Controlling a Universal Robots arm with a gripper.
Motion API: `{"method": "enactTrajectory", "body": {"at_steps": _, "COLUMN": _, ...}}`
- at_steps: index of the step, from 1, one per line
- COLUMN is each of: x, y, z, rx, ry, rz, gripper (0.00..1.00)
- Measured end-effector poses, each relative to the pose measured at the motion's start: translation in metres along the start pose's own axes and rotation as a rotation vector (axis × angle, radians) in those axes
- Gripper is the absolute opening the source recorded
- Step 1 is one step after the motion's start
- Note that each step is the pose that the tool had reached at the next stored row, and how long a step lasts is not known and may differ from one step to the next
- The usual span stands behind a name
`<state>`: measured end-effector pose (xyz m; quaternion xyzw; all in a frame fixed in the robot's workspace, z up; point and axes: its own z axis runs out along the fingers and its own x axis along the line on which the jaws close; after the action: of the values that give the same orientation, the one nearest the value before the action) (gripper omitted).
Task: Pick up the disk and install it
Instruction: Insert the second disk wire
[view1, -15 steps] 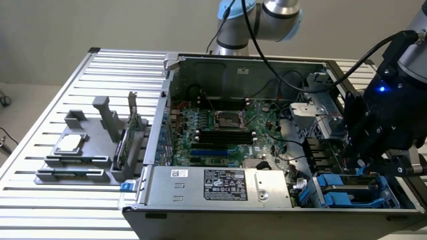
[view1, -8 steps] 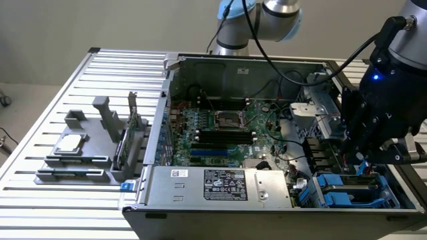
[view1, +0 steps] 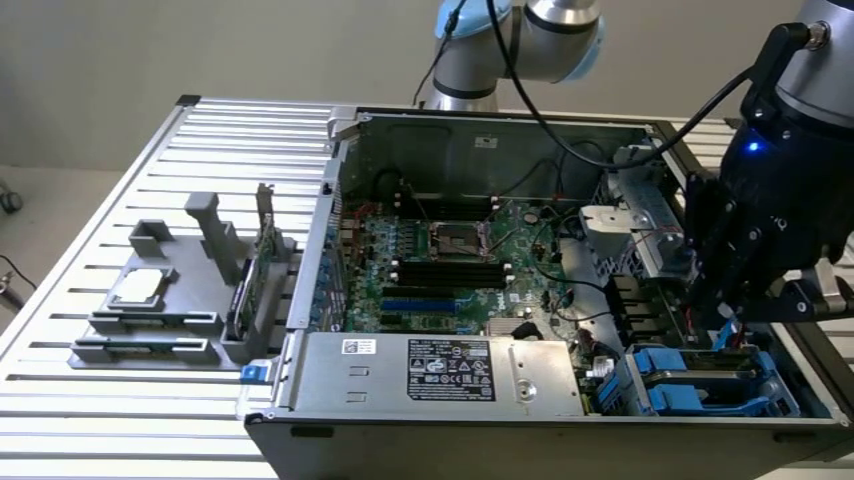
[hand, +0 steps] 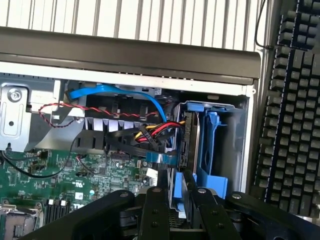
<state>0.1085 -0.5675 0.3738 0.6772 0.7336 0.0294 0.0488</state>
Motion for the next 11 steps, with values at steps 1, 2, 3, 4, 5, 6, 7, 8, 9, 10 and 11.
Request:
{"method": "enactTrajectory", "body": {"at_steps": 1, "x": 0.0006, "y": 0.0010, "z": 0.0001, "rx": 0.0000, "ry": -0.0002, "rz": 0.000, "gripper": 0.26}}
{"method": "enactTrajectory", "body": {"at_steps": 2, "x": 0.0008, "y": 0.0020, "z": 0.0003, "rx": 0.0000, "ry": -0.0001, "rz": 0.000, "gripper": 0.26}}
{"method": "enactTrajectory", "body": {"at_steps": 3, "x": 0.0009, "y": 0.0032, "z": 0.0004, "rx": -0.0001, "ry": -0.0001, "rz": 0.000, "gripper": 0.26}}
{"method": "enactTrajectory", "body": {"at_steps": 4, "x": 0.0008, "y": 0.0042, "z": 0.0004, "rx": 0.0000, "ry": -0.0003, "rz": 0.000, "gripper": 0.26}}
{"method": "enactTrajectory", "body": {"at_steps": 5, "x": 0.0008, "y": 0.0053, "z": 0.0007, "rx": 0.0000, "ry": -0.0001, "rz": 0.000, "gripper": 0.26}}
{"method": "enactTrajectory", "body": {"at_steps": 6, "x": 0.0007, "y": 0.0064, "z": 0.0009, "rx": 0.0000, "ry": -0.0002, "rz": 0.000, "gripper": 0.26}}
{"method": "enactTrajectory", "body": {"at_steps": 7, "x": 0.0007, "y": 0.0072, "z": 0.0010, "rx": 0.0002, "ry": -0.0004, "rz": 0.001, "gripper": 0.26}}
{"method": "enactTrajectory", "body": {"at_steps": 8, "x": 0.0006, "y": 0.0077, "z": 0.0012, "rx": 0.0002, "ry": -0.0006, "rz": 0.002, "gripper": 0.26}}
{"method": "enactTrajectory", "body": {"at_steps": 9, "x": 0.0006, "y": 0.0079, "z": 0.0014, "rx": 0.0003, "ry": -0.0009, "rz": 0.005, "gripper": 0.26}}
{"method": "enactTrajectory", "body": {"at_steps": 10, "x": 0.0006, "y": 0.0080, "z": 0.0019, "rx": 0.0004, "ry": -0.0011, "rz": 0.008, "gripper": 0.26}}
{"method": "enactTrajectory", "body": {"at_steps": 11, "x": 0.0006, "y": 0.0081, "z": 0.0024, "rx": 0.0005, "ry": -0.0015, "rz": 0.011, "gripper": 0.26}}
